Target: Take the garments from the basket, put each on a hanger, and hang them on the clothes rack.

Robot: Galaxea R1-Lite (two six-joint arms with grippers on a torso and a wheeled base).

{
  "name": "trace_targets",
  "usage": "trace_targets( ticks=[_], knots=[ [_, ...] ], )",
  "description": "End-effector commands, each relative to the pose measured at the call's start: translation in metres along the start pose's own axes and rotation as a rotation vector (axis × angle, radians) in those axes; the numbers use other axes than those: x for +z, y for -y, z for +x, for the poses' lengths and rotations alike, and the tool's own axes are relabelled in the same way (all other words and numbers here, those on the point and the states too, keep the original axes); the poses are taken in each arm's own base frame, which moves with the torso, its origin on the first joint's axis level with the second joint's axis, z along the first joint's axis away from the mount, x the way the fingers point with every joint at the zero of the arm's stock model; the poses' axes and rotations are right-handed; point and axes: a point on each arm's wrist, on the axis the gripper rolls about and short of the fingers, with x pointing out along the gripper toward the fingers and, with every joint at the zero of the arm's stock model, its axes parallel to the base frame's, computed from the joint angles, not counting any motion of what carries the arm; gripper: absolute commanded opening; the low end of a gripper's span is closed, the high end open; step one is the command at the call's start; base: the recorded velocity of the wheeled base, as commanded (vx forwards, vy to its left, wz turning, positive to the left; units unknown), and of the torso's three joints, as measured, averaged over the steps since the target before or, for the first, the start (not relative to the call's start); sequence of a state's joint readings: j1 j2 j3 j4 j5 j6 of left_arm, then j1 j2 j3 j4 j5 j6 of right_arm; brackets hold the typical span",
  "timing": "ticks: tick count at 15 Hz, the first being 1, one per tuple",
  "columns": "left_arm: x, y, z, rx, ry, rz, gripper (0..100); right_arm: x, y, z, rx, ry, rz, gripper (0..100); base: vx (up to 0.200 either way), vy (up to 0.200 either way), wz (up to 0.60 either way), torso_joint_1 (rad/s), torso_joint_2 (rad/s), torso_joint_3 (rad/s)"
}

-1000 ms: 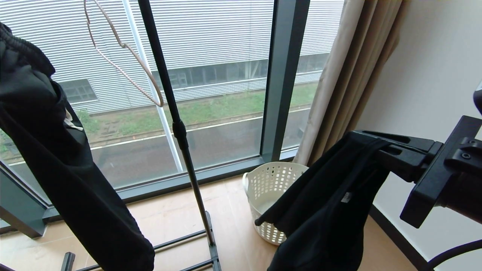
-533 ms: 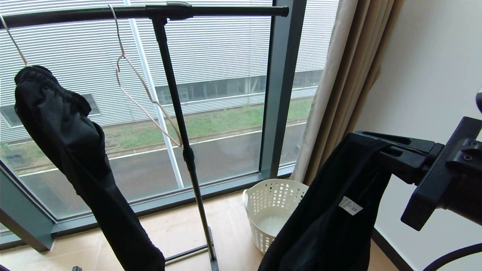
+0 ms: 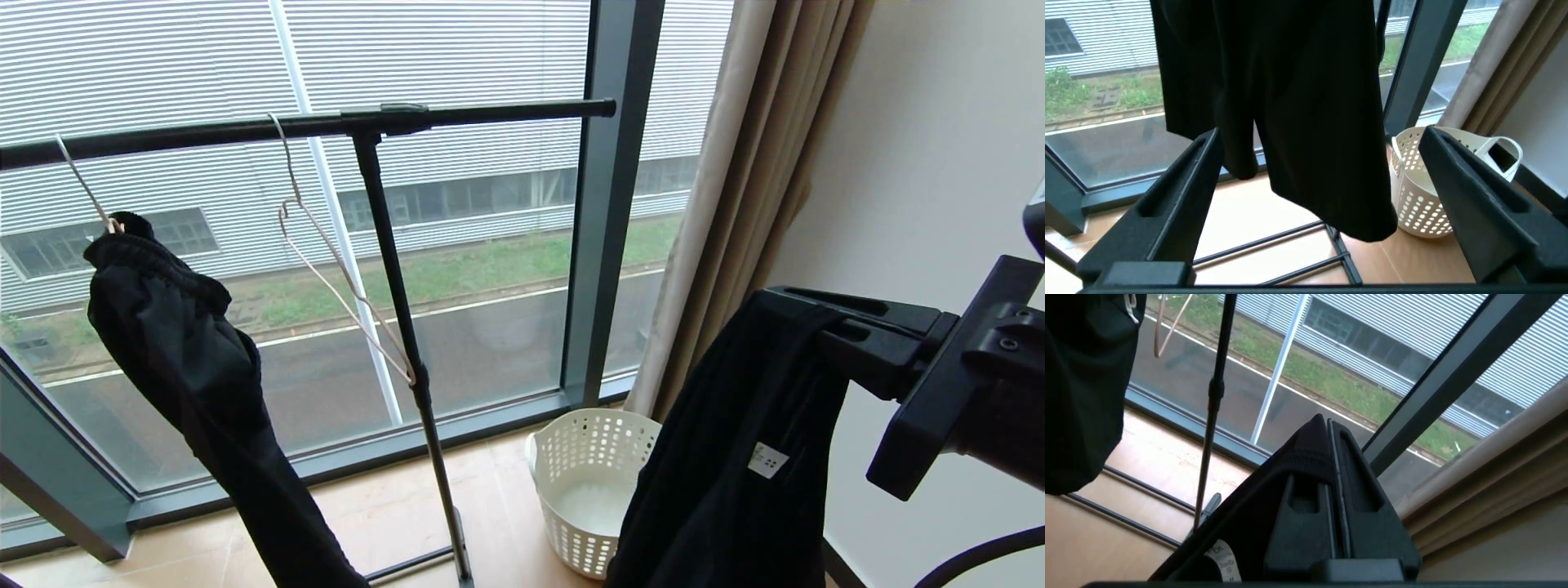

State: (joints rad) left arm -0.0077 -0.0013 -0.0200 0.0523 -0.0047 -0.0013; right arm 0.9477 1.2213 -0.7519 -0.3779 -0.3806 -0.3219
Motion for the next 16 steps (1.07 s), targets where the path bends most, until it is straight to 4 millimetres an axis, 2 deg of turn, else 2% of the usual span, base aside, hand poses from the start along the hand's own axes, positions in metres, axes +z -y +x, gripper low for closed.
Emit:
trace_targets(
  ticks=[1, 9, 14, 16],
  knots=[
    [0.0000, 0.0000, 0.0001, 0.000, -0.001, 0.000, 100, -0.0001, -0.0002, 0.0003, -0.001, -0.001, 0.000, 0, 0.000, 0.000, 0.00, 0.261, -0.54, -0.290],
    [0.0000, 0.0000, 0.0001, 0.000, -0.001, 0.000, 100, -0.0007, -0.0004, 0.0003, 0.000, -0.003, -0.002, 0, 0.000, 0.000, 0.00, 0.260, -0.54, -0.284],
    [0.0000, -0.0001, 0.0001, 0.003, -0.001, -0.002, 100, -0.0039, -0.0016, 0.0004, 0.006, -0.012, -0.009, 0, 0.000, 0.000, 0.00, 0.184, -0.38, -0.193],
    [0.0000, -0.0001, 0.0001, 0.003, -0.001, -0.002, 100, -0.0036, -0.0012, 0.0005, 0.004, -0.011, -0.008, 0, 0.000, 0.000, 0.00, 0.053, -0.12, -0.056]
  ],
)
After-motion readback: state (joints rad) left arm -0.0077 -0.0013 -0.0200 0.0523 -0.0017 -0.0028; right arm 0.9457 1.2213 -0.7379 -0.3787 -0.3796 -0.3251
